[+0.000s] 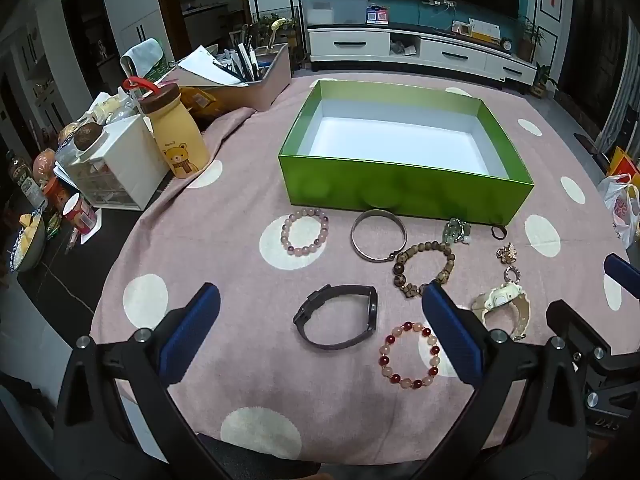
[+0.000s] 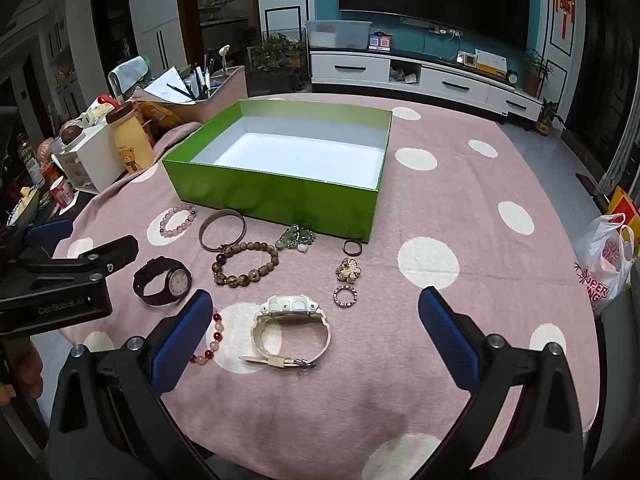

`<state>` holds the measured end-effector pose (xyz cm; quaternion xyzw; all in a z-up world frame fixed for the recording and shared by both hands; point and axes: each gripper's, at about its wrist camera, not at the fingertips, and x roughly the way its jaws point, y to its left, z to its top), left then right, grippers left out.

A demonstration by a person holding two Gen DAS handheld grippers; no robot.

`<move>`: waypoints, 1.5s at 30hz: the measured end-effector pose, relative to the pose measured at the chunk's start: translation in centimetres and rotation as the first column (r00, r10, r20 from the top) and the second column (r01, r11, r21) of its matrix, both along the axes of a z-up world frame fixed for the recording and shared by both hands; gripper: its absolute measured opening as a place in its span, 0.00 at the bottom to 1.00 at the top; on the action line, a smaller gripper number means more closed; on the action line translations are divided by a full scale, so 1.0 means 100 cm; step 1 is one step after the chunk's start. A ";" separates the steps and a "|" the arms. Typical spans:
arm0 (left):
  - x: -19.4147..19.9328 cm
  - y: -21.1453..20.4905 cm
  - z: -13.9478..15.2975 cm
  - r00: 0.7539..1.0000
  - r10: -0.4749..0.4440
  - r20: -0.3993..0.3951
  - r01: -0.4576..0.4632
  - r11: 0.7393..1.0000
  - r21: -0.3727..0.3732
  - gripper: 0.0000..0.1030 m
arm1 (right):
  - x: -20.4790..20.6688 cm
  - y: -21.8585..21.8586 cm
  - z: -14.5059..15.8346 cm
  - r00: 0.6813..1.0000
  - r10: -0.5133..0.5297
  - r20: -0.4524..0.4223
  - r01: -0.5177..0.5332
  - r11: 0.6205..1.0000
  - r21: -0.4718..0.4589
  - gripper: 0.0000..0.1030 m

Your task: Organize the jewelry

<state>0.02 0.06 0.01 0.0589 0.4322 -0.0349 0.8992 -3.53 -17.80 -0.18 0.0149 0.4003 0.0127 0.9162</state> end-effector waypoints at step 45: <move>-0.008 -0.006 0.012 0.999 -0.025 0.025 0.025 1.000 0.006 0.98 | -0.006 -0.001 0.014 1.000 0.003 0.025 -0.003 1.000 0.013 0.99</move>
